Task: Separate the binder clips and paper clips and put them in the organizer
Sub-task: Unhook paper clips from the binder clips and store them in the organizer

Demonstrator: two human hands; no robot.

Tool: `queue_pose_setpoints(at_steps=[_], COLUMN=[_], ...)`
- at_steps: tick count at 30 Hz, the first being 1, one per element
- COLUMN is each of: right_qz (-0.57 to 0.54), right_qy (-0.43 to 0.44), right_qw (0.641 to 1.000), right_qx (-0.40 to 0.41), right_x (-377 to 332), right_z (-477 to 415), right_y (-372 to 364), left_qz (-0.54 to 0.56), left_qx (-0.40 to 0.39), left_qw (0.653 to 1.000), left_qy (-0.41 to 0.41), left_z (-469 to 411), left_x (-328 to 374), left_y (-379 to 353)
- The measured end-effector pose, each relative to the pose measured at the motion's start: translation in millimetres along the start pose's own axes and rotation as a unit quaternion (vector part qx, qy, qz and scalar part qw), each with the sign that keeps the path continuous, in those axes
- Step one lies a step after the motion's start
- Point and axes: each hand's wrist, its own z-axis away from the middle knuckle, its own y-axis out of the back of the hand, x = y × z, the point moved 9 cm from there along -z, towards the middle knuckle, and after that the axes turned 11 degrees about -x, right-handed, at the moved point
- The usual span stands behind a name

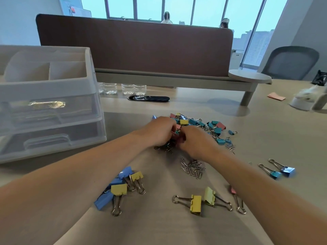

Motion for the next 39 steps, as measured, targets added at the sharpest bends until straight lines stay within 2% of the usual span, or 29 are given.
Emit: queue_pose_setpoints(at_steps=[7, 15, 20, 24, 31, 34, 36, 39], right_qz=[-0.001, -0.026, -0.049, -0.034, -0.037, -0.044, -0.044, -0.034], right_qy=[0.011, 0.016, 0.05, 0.043, 0.041, 0.066, 0.075, 0.048], right_qw=[0.998, 0.998, 0.997, 0.997, 0.992, 0.986, 0.985, 0.994], right_qx=[0.066, 0.05, -0.038, -0.058, -0.115, -0.145, -0.148, -0.091], right_x=[-1.2, -21.5, -51.3, -69.5, -91.0, -97.7, -97.3, -81.2], right_z=[6.4, 27.6, 45.5, 49.6, 50.9, 53.3, 53.2, 43.2], right_y=[15.2, 24.4, 2.2, -17.2, -39.3, -41.8, -40.7, -25.5], left_qz=[0.039, 0.069, 0.069, 0.067, 0.043, 0.04, 0.047, 0.05], left_qx=[0.079, 0.068, 0.0, -0.055, -0.103, -0.111, -0.113, -0.103], left_qw=[0.996, 0.994, 0.996, 0.993, 0.991, 0.99, 0.99, 0.99], left_qy=[-0.003, 0.041, 0.052, 0.08, 0.076, 0.071, 0.076, 0.083], left_z=[6.3, 40.4, 78.8, 101.6, 121.0, 124.0, 123.6, 116.7], left_x=[-2.9, -27.1, -37.4, -49.1, -60.4, -61.3, -61.8, -62.2], left_y=[17.4, 30.8, 19.6, 1.6, -6.3, -3.4, -3.3, -1.9])
